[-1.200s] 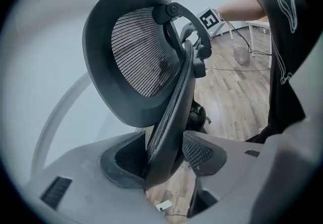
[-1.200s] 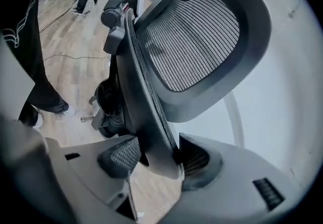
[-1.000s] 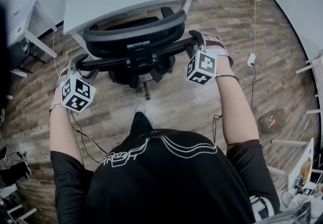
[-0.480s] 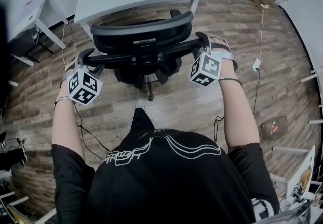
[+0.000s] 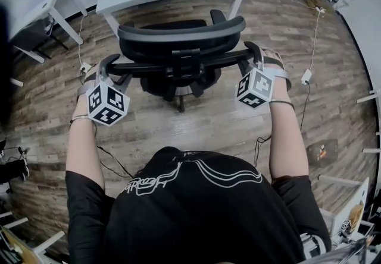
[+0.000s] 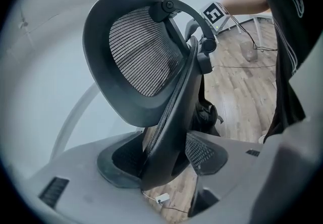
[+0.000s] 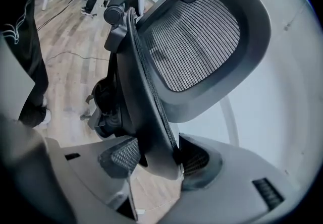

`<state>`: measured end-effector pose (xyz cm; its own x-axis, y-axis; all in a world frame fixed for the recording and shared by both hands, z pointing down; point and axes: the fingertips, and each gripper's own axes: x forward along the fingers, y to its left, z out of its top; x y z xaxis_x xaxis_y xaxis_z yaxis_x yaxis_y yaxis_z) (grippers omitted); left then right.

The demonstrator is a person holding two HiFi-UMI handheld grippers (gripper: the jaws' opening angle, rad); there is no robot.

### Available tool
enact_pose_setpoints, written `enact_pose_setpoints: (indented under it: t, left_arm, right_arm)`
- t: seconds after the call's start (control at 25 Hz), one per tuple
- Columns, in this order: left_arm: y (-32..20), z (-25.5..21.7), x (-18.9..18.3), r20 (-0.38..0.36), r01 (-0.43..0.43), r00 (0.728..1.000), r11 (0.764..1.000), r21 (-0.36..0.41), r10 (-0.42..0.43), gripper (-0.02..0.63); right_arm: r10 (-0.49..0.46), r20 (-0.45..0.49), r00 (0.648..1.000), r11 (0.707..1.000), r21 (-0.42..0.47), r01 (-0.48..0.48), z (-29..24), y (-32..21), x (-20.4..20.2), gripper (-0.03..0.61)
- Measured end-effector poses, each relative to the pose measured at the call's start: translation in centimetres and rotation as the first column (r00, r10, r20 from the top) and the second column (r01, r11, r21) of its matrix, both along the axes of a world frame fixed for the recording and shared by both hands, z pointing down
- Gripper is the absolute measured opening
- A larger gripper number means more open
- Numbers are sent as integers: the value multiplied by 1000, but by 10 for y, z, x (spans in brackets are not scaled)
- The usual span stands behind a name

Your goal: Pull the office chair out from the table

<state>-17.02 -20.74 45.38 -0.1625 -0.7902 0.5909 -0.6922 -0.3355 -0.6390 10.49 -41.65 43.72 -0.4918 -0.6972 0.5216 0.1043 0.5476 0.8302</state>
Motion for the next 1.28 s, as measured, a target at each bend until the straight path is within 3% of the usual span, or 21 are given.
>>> enact_pose_setpoints:
  t: [0.6,1.28]
  left_arm:
    - [57,1,36,3,-21,1000,1000,-3,21,239]
    - [161,5,95,17,-90,996,996,29,89,244]
  right_arm:
    - [56,-18,998,998,-3,-56,2,61,40,249]
    - [131,7,991,991,7,-131,8,178,108,249]
